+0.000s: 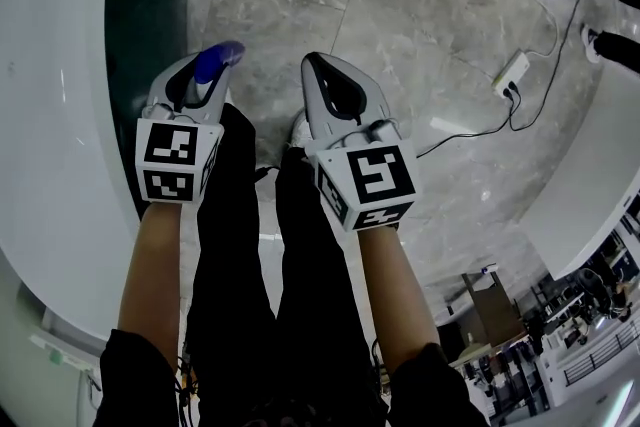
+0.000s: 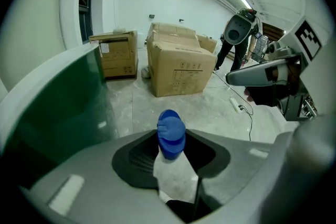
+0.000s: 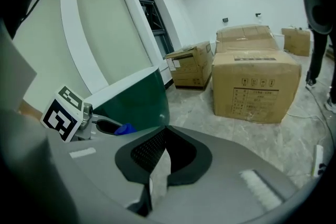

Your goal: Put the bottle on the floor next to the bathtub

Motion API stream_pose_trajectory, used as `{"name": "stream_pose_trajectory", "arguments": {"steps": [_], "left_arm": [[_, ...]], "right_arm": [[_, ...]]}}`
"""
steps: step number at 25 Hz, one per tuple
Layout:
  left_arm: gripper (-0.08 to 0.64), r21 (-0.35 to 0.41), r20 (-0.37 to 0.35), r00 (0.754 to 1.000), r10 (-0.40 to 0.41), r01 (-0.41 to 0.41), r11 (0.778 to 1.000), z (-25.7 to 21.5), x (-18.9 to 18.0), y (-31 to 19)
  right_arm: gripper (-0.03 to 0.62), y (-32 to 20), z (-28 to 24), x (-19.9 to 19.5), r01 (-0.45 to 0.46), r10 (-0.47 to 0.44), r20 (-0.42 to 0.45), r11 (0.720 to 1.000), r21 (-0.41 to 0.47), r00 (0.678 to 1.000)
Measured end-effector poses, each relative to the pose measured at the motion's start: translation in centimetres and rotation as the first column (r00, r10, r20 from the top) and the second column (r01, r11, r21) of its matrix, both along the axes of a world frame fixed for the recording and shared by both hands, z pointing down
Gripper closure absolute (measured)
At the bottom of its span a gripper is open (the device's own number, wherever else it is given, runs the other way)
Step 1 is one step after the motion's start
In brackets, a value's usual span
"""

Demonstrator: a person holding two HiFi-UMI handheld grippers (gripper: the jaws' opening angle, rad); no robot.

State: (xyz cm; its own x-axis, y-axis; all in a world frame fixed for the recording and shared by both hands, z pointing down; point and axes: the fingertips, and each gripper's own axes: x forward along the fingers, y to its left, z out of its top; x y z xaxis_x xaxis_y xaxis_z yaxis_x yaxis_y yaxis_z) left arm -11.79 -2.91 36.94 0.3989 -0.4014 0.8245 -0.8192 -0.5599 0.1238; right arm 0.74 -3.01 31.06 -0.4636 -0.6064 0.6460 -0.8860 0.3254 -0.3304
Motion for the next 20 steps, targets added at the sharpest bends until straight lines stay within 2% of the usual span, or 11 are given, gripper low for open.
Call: {"name": "stream_pose_trajectory", "arguments": {"steps": [8, 20], "left_arm": [[0.413, -0.066, 0.048, 0.999, 0.022, -0.019, 0.998, 6.8, -0.8, 0.9], [0.413, -0.138, 0.072, 0.997, 0.029, -0.019, 0.99, 13.8, -1.1, 2.5]], "right_arm": [[0.577, 1.5, 5.2, -1.0, 0.004, -0.004, 0.009, 0.998, -0.056, 1.0], [0.577, 1.9, 12.1, -1.4, 0.015, -0.012, 0.022, 0.993, -0.119, 1.0]]}}
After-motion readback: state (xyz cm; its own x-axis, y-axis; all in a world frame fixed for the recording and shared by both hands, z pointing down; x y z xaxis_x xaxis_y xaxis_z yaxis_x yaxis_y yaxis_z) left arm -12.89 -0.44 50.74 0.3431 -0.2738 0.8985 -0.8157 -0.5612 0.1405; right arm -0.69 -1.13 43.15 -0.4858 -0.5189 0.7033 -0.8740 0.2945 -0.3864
